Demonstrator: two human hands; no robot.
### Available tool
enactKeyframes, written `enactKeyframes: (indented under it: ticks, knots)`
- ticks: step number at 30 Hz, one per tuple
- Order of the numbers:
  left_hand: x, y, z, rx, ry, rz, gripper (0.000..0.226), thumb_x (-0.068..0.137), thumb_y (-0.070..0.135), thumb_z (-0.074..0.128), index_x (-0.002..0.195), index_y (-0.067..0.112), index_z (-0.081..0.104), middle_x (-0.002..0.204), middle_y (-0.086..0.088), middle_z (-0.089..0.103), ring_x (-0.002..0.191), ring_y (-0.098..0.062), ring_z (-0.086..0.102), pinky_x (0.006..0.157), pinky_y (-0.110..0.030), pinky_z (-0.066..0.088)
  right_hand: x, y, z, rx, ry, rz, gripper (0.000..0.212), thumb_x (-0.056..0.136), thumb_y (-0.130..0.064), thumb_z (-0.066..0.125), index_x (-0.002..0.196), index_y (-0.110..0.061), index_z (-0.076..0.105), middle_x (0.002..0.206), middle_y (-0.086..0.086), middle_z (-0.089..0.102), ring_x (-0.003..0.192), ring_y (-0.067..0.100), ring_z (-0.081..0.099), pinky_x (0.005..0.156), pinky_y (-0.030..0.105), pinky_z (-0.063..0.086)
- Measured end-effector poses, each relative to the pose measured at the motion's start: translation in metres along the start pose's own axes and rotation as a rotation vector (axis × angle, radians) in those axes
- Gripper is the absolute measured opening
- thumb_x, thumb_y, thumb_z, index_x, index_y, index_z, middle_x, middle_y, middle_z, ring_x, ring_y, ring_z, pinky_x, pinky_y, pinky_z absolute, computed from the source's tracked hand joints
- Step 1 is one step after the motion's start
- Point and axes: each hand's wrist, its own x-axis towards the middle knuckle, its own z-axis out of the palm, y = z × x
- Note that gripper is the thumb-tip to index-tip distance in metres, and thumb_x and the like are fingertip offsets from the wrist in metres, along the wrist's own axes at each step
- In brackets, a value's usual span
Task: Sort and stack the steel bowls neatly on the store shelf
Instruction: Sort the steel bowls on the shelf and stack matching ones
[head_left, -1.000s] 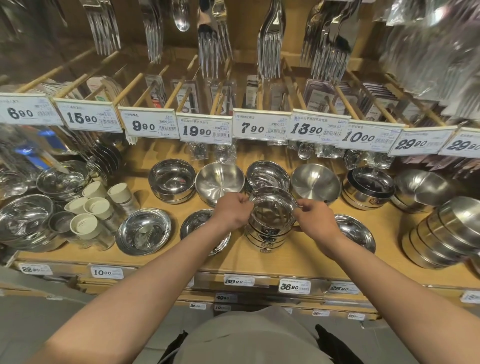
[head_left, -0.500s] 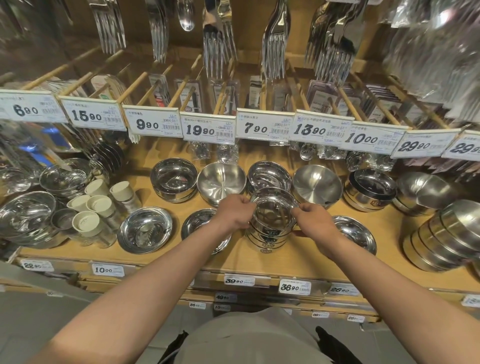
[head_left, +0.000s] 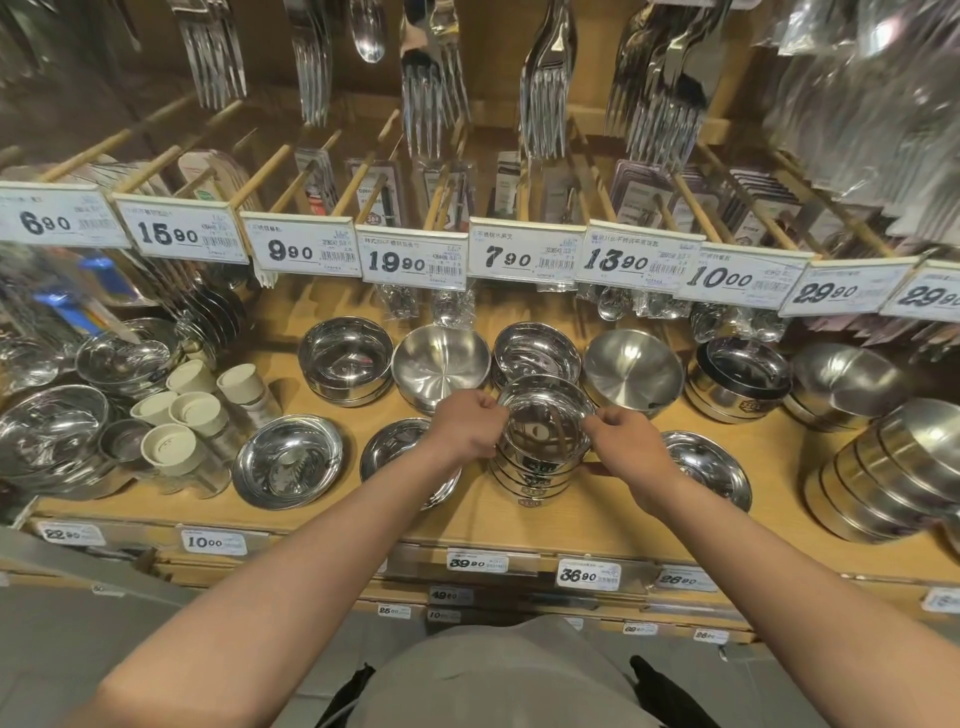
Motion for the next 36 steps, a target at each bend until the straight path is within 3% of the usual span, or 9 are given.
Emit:
enactKeyframes:
  ticks: [10,13,17,21,24,26,29,32,36]
  knots:
    - [-0.009,0.007,-0.023,-0.105,-0.047,0.021,0.021,0.083,0.025,0.059,0.068,0.011,0.063,0.066,-0.012,0.06,0.064,-0.023,0.06,0.073,-0.043,0.058,-0.003,-0.002,-0.015,0.017,0.002,0.007,0.016,0.099,-0.025,0.058,0.09,-0.018,0.07,0.088,0.001,0.066,0.077,0.013,0.062,0.053,0.022,0.057]
    - [-0.009,0.011,-0.029,-0.04,0.027,0.051,0.02,0.095,0.022,0.057,0.086,0.008,0.069,0.076,-0.008,0.071,0.06,-0.01,0.067,0.062,-0.025,0.06,-0.007,-0.004,-0.025,0.043,0.042,0.011,0.019,0.1,-0.024,0.058,0.087,-0.016,0.069,0.086,0.0,0.066,0.078,0.016,0.062,0.064,0.029,0.061]
    - [-0.012,0.036,-0.023,0.029,0.017,0.154,0.014,0.098,0.029,0.055,0.104,0.023,0.068,0.099,0.005,0.069,0.093,-0.016,0.066,0.091,-0.037,0.055,-0.015,-0.002,-0.05,0.087,0.127,0.02,0.031,0.099,-0.027,0.055,0.095,0.002,0.066,0.078,0.01,0.062,0.07,0.022,0.059,0.057,0.03,0.054]
    - [-0.024,0.07,-0.007,-0.033,-0.14,0.281,0.03,0.101,0.021,0.05,0.071,0.017,0.054,0.069,0.005,0.052,0.075,-0.019,0.054,0.09,-0.05,0.055,-0.027,0.004,-0.086,0.113,0.267,0.039,0.021,0.099,-0.034,0.057,0.096,-0.019,0.072,0.095,0.011,0.074,0.084,0.027,0.069,0.08,0.046,0.059]
    - [-0.031,0.089,0.008,-0.107,-0.189,0.3,0.036,0.099,0.014,0.05,0.065,0.018,0.06,0.07,-0.012,0.054,0.074,-0.024,0.054,0.086,-0.05,0.056,-0.032,0.014,-0.119,0.161,0.349,0.054,0.023,0.099,-0.03,0.057,0.095,-0.013,0.072,0.095,0.009,0.072,0.096,0.029,0.069,0.09,0.051,0.057]
    - [-0.029,0.096,0.022,-0.093,-0.194,0.296,0.022,0.097,0.013,0.051,0.086,0.006,0.069,0.085,-0.015,0.063,0.082,-0.024,0.062,0.087,-0.05,0.057,-0.033,0.022,-0.141,0.204,0.396,0.082,0.023,0.099,-0.029,0.057,0.095,-0.011,0.071,0.092,0.006,0.069,0.092,0.026,0.068,0.087,0.048,0.059]
    - [-0.029,0.103,0.045,0.004,-0.247,0.326,0.022,0.098,0.011,0.049,0.094,-0.007,0.062,0.089,-0.013,0.059,0.085,-0.016,0.065,0.085,-0.041,0.059,-0.032,0.037,-0.164,0.251,0.434,0.109,0.019,0.1,-0.027,0.056,0.098,-0.014,0.07,0.092,0.004,0.068,0.091,0.019,0.067,0.076,0.036,0.061]
    - [-0.029,0.109,0.067,-0.008,-0.251,0.293,0.015,0.099,0.009,0.051,0.089,0.014,0.061,0.094,-0.006,0.058,0.089,-0.019,0.062,0.075,-0.029,0.059,-0.026,0.049,-0.175,0.257,0.427,0.13,0.018,0.1,-0.027,0.056,0.102,-0.015,0.069,0.095,0.004,0.068,0.091,0.018,0.068,0.064,0.027,0.056]
    - [-0.016,0.127,0.106,0.028,-0.282,0.206,0.01,0.099,0.012,0.055,0.093,0.014,0.062,0.096,-0.01,0.064,0.087,-0.019,0.068,0.089,-0.046,0.059,-0.013,0.058,-0.187,0.248,0.385,0.149,0.014,0.1,-0.03,0.058,0.096,-0.021,0.067,0.097,0.002,0.069,0.092,0.016,0.068,0.067,0.028,0.057]
